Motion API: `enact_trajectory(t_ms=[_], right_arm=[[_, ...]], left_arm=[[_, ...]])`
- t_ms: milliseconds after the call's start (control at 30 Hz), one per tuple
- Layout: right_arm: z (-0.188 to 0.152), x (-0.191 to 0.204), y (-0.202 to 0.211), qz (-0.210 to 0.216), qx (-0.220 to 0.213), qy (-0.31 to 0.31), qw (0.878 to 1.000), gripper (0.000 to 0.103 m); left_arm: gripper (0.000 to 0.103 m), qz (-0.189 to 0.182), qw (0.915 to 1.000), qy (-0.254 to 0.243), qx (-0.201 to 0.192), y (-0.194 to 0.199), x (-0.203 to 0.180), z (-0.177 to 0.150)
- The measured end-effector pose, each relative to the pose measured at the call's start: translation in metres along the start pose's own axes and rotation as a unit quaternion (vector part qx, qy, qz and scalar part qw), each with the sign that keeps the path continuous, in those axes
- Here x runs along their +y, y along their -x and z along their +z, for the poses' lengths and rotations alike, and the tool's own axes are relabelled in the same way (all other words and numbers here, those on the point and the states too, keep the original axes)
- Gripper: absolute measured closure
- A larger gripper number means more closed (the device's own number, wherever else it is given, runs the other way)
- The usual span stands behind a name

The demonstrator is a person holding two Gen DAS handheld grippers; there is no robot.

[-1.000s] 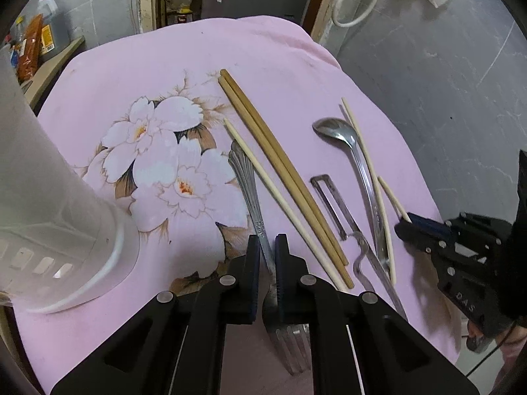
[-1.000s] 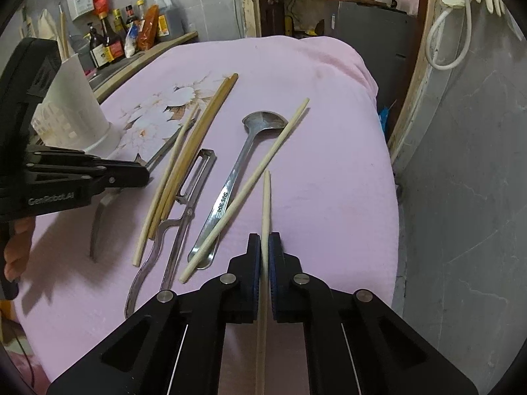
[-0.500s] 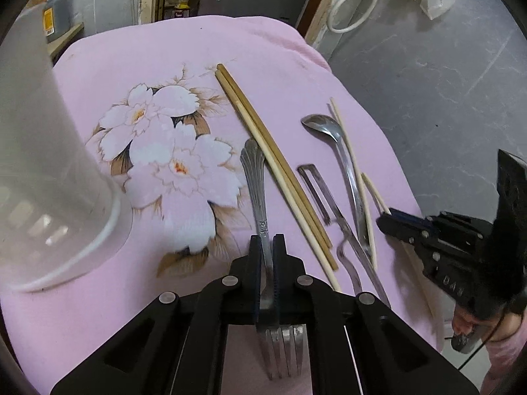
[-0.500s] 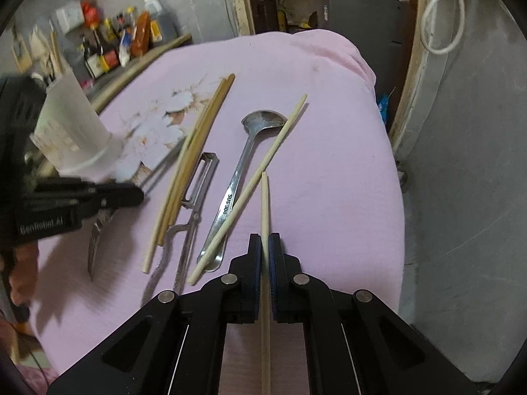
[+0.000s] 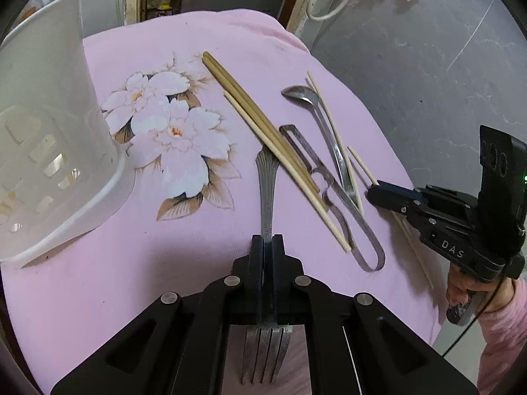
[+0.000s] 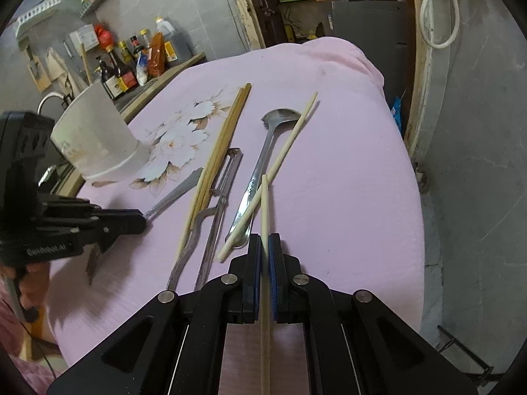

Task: Organize utensils
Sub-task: 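Lift the fork with the left tool while the right tool lifts the chopstick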

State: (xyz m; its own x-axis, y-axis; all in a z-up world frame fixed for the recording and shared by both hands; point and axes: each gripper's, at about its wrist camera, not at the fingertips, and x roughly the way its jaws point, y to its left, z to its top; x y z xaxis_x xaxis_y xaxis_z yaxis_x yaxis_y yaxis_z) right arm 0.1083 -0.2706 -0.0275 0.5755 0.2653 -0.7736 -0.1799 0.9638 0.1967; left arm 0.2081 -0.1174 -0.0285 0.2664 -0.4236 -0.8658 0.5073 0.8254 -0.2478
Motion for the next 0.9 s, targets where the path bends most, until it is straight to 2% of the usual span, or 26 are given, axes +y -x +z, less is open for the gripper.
enact_trajectory(t_ms=[133,367,500,600,700,900], right_arm=[[0.000,0.002,-0.001,-0.003,0.003,0.005,1.000,0.100],[-0.001,0.002,0.000,-0.011,0.008,0.014,1.000,0.100],[-0.002,0.004,-0.001,-0.016,0.010,0.018,1.000,0.100],[-0.002,0.005,-0.003,-0.018,0.008,0.023,1.000,0.100],[-0.002,0.006,-0.001,-0.019,-0.001,0.024,1.000,0.100],[-0.003,0.015,0.020,0.001,-0.068,0.024,0.997,0.100]], left_arm=[[0.099,0.007,0.9997,-0.014,0.019,-0.003,-0.003,0.004],[0.098,0.056,0.9938,-0.077,0.058,-0.028,-0.027,0.028],[0.099,0.070,0.9913,-0.090,0.064,-0.037,-0.034,0.041],[0.100,0.071,0.9926,-0.085,0.049,-0.040,-0.033,0.045],[0.100,0.069,0.9940,-0.082,0.024,-0.033,-0.032,0.035],[0.100,0.050,0.9962,-0.052,-0.049,-0.010,-0.024,0.010]])
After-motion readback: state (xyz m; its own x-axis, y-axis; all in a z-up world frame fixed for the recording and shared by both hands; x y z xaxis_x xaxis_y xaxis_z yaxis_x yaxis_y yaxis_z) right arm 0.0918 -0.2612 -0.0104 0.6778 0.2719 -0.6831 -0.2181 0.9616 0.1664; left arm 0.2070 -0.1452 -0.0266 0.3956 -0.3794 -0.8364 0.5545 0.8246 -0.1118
